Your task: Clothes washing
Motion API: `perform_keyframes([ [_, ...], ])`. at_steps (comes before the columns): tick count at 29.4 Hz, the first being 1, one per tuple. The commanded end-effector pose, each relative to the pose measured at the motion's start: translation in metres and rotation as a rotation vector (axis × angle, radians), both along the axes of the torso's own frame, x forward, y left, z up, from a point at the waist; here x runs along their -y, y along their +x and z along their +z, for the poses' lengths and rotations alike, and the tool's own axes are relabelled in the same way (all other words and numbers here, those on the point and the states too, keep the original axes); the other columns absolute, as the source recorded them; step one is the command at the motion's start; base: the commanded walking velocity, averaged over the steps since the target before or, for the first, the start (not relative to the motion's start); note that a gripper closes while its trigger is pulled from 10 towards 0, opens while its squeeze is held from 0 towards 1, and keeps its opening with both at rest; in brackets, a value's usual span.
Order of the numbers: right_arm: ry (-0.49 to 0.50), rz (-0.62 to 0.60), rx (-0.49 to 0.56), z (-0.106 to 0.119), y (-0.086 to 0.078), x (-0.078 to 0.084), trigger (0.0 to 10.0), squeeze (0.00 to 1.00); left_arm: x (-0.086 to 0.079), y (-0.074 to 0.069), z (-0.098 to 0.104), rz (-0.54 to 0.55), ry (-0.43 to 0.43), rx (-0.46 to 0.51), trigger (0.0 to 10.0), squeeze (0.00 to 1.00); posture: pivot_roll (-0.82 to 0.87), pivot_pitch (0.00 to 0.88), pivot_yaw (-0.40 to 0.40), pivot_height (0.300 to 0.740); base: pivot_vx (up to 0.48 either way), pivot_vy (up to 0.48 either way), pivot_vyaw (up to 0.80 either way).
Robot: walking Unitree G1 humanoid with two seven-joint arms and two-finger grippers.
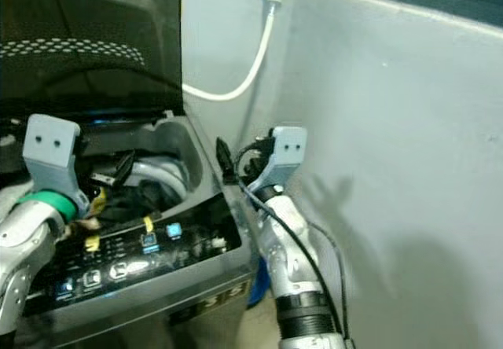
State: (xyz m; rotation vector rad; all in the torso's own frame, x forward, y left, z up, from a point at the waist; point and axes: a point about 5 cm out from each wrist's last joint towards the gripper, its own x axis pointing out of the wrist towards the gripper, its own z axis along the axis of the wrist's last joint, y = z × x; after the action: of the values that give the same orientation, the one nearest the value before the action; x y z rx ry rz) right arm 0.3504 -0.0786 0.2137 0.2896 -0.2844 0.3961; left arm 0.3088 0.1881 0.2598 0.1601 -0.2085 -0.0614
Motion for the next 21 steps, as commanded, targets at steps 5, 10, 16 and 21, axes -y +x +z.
perform_keyframes([
  [5,-0.031,-0.009,0.001,-0.007,-0.006,-0.009,10.0,0.0,-0.01,0.005,-0.011,0.045,0.012,-0.05,10.0,0.0,0.12,0.0,0.061,0.74,0.0,0.0,0.0],
  [10,-0.063,0.009,0.001,-0.007,-0.006,-0.005,10.0,0.0,-0.01,0.003,-0.015,0.079,-0.022,-0.042,10.0,0.0,0.08,0.0,-0.016,0.74,0.0,0.0,0.0],
  [16,-0.137,0.017,0.006,-0.001,-0.001,0.003,10.0,0.0,-0.005,-0.002,-0.022,0.088,-0.02,-0.04,10.0,0.0,0.06,0.0,-0.085,0.74,0.0,0.0,0.0],
  [21,-0.184,-0.125,0.04,0.006,0.008,0.023,10.0,0.0,0.005,-0.004,-0.024,0.041,-0.009,-0.032,10.0,0.0,0.04,0.0,-0.11,0.74,0.0,0.0,0.0],
])
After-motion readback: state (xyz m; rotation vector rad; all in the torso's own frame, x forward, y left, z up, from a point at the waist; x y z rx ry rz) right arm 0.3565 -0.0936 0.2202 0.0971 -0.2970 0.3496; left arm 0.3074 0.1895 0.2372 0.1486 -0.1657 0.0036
